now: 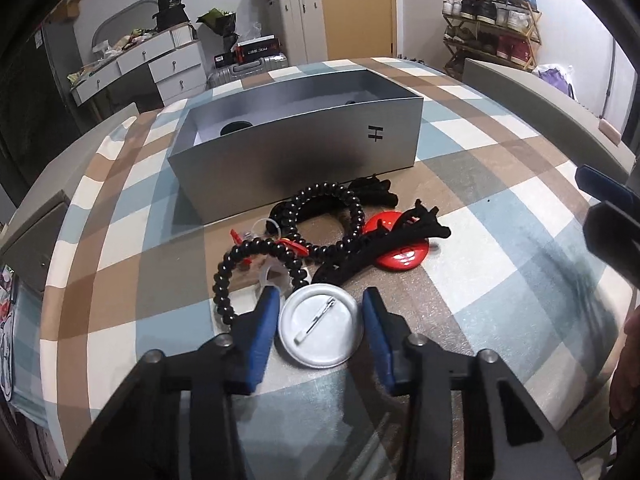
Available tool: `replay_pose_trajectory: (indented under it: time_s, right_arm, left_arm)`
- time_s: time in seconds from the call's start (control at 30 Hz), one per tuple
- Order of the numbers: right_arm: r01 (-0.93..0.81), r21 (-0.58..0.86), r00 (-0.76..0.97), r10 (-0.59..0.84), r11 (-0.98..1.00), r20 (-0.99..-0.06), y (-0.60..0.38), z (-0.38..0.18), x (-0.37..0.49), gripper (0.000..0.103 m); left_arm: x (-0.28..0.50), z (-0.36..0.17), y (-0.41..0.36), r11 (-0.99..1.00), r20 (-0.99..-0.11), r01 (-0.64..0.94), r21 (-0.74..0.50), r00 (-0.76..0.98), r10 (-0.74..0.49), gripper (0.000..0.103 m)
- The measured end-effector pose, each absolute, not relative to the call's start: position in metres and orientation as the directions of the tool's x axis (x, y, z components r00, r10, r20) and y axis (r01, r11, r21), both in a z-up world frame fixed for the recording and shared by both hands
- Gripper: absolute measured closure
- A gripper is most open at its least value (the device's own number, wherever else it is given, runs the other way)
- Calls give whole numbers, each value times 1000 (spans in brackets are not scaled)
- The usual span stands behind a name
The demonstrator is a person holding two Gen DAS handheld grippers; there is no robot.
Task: Organize jewelry
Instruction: 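Move the left tool to the white round badge and grasp it, then lift the badge with the left tool while the right tool grasps a black coil hair tie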
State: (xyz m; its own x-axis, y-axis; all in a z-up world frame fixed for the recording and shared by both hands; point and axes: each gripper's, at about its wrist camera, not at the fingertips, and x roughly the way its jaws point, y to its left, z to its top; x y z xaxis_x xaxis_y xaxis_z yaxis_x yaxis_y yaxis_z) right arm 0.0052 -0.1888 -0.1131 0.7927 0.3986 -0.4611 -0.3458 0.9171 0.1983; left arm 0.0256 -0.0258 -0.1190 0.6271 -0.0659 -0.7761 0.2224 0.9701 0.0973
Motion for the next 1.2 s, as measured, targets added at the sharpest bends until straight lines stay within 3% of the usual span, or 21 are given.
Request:
replay_pose_trajectory:
  time_s: [0.63,0.93,1.2]
  right_arm:
    - [-355,214,777,415,910,-474,-182,-110,4,0]
    - [-388,399,670,551,831,-497,-174,-113,21,0]
    - [-494,323,596,585,807,-550,-121,-105,32,3]
  left_arm:
    - [2,-101,-5,982,-731,187,3,671,-126,68]
    - [-7,-92,22,982,-707,173,-78,685,-177,68]
    - [-7,-89,55,982,-676,118,-145,713,-185,68]
